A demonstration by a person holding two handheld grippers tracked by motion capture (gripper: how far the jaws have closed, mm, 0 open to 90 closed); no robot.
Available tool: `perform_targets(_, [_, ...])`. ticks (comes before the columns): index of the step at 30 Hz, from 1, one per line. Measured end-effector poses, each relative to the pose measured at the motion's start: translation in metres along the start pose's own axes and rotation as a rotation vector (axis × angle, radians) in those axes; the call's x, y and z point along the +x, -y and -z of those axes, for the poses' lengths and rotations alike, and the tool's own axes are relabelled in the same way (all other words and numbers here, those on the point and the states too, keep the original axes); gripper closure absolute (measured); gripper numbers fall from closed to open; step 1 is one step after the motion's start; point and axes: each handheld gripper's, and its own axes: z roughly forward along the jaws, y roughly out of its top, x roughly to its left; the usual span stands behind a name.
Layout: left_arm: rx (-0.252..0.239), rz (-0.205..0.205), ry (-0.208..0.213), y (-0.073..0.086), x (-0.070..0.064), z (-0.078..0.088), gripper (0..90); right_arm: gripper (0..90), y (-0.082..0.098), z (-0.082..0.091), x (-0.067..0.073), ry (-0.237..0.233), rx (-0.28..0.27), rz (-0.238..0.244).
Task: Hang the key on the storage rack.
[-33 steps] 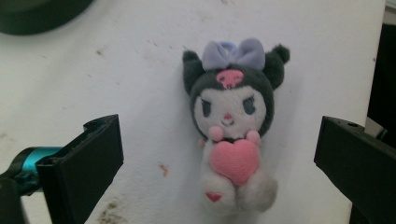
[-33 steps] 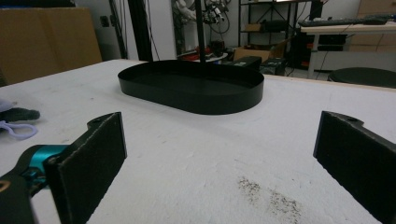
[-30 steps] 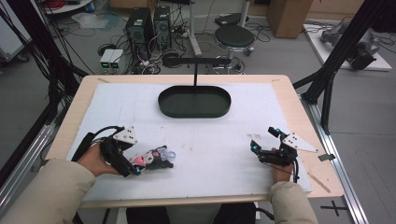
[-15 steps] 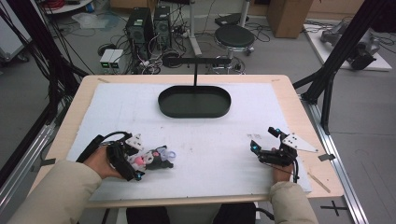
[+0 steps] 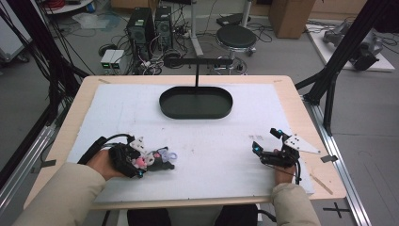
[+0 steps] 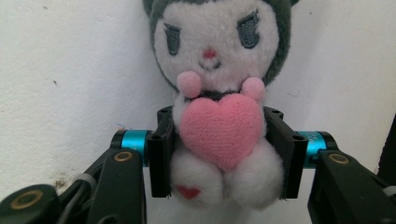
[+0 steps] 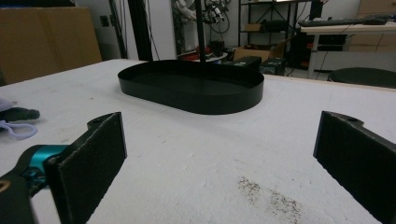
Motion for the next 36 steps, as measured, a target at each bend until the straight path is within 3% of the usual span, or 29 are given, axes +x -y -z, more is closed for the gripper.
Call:
perform_targets(9, [-0.04, 0.027, -0.017, 0.0, 0.005, 0.006, 56.0, 1.6, 0.0, 0.0, 0.0, 0.0, 0.001, 0.0])
perform_targets(10, [-0.075, 0.053, -0.037, -0.001, 0.006, 0.008, 56.3, 1.6, 0.0, 0.0, 0.0, -0.001, 0.001, -0.002])
perform_targets(13, [-0.111, 0.088, -0.044, -0.002, 0.009, 0.012, 56.6, 1.7, 0.0, 0.0, 0.0, 0.0, 0.001, 0.0])
perform_targets(14, [-0.154, 0.121, -0.06, -0.005, 0.012, 0.016, 56.6, 1.6, 0.0, 0.0, 0.0, -0.001, 0.001, -0.002])
perform_targets(15, [-0.154, 0.121, -0.06, -0.005, 0.012, 0.016, 56.6, 1.6, 0.0, 0.0, 0.0, -0.001, 0.001, -0.002])
perform_targets(16, [-0.189, 0.162, -0.076, -0.007, 0.015, 0.021, 56.6, 1.7, 0.0, 0.0, 0.0, -0.002, 0.0, -0.002])
perform_targets(17, [-0.189, 0.162, -0.076, -0.007, 0.015, 0.021, 56.6, 1.7, 0.0, 0.0, 0.0, -0.002, 0.0, -0.002])
perform_targets(20, [-0.241, 0.229, -0.133, -0.012, 0.023, 0.028, 56.6, 1.6, 0.0, 0.0, -0.001, -0.001, -0.001, 0.0])
perform_targets(21, [-0.241, 0.229, -0.133, -0.012, 0.023, 0.028, 56.6, 1.6, 0.0, 0.0, -0.001, -0.001, -0.001, 0.0])
perform_targets(22, [-0.267, 0.269, -0.152, -0.014, 0.027, 0.032, 56.6, 1.6, 0.0, 0.0, -0.001, -0.001, -0.001, -0.001])
perform_targets(25, [-0.296, 0.297, -0.169, -0.015, 0.032, 0.035, 56.6, 1.7, 0.0, 0.0, 0.0, -0.002, 0.0, -0.003])
perform_targets(26, [-0.335, 0.318, -0.191, -0.016, 0.036, 0.039, 56.6, 1.6, 0.0, 0.0, -0.001, -0.004, -0.001, -0.003])
perform_targets(27, [-0.335, 0.318, -0.191, -0.016, 0.036, 0.039, 56.6, 1.6, 0.0, 0.0, -0.001, -0.003, 0.0, -0.003])
perform_targets(28, [-0.378, 0.345, -0.205, -0.016, 0.042, 0.044, 56.6, 1.7, 0.0, 0.0, -0.001, -0.002, -0.003, 0.001])
perform_targets(36, [-0.468, 0.427, -0.233, -0.029, 0.069, 0.064, 56.6, 1.6, 0.0, 0.0, -0.001, -0.002, 0.0, -0.004])
